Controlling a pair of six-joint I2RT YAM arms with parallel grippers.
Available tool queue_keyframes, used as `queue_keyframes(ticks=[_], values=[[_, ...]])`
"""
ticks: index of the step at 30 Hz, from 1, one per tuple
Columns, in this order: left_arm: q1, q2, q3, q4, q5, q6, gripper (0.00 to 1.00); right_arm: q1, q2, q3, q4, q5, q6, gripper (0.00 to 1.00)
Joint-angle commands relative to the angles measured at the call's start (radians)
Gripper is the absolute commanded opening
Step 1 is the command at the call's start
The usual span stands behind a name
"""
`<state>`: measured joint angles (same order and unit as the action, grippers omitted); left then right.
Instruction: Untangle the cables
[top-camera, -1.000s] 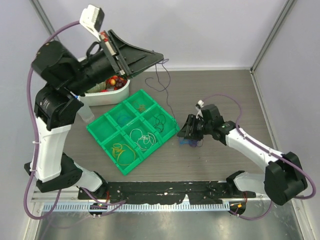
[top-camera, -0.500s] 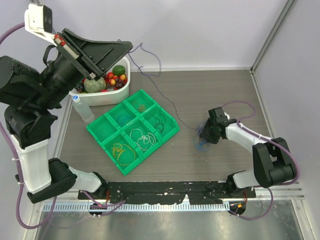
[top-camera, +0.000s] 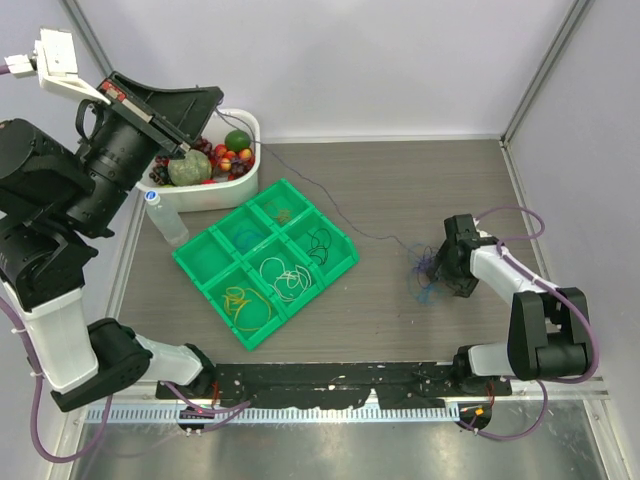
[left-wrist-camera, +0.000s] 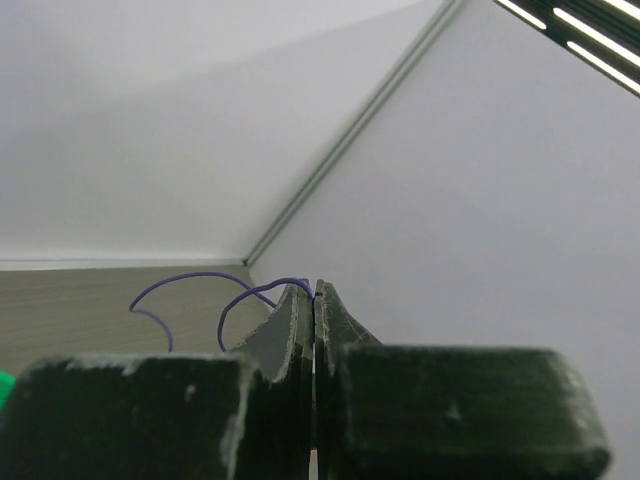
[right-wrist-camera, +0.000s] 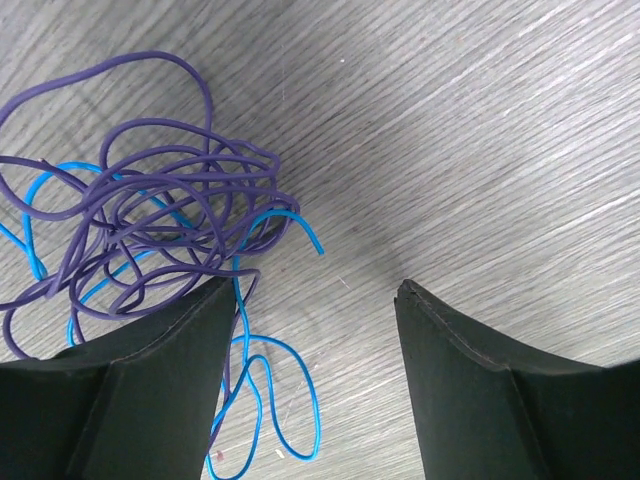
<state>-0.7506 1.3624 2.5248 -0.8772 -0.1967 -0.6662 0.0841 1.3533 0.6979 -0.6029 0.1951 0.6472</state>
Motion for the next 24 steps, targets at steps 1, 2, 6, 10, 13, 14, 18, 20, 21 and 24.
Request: queue_keyframes(ticks=[1,2,6,10,13,14,18,20,21,24], values=[[0.004,-0.023,0.020,-0.051,-0.156,0.106,0.00,-0.007,-0.028,0.049,-0.024,0.038,-0.029,0.71],[0.004,-0.028,0.020,-0.055,-0.174,0.129,0.00,-0.007,-0.034,0.064,-0.032,0.058,-0.041,0.71],[0.002,-0.016,0.043,-0.104,-0.237,0.235,0.00,-0.006,-0.026,0.094,-0.057,0.089,-0.061,0.69],[0.004,0.003,0.066,-0.150,-0.395,0.342,0.00,-0.006,0.001,0.075,-0.046,0.092,-0.034,0.66],[0.003,0.004,0.083,-0.175,-0.556,0.424,0.00,-0.007,0.032,0.069,-0.041,0.086,-0.012,0.65],[0.004,-0.003,0.066,-0.169,-0.587,0.444,0.00,-0.007,0.033,0.072,-0.032,0.069,-0.012,0.65],[0.004,-0.023,-0.007,-0.128,-0.580,0.424,0.00,-0.006,-0.012,0.069,0.011,-0.022,-0.055,0.64],[0.004,-0.010,0.000,-0.115,-0.564,0.407,0.00,-0.003,-0.026,0.078,0.012,-0.036,-0.081,0.64],[0.004,0.001,0.023,-0.109,-0.566,0.410,0.00,0.002,-0.025,0.083,0.006,-0.028,-0.093,0.64],[0.004,0.032,0.101,-0.053,-0.610,0.453,0.00,0.003,0.027,0.086,-0.006,0.038,-0.104,0.64]])
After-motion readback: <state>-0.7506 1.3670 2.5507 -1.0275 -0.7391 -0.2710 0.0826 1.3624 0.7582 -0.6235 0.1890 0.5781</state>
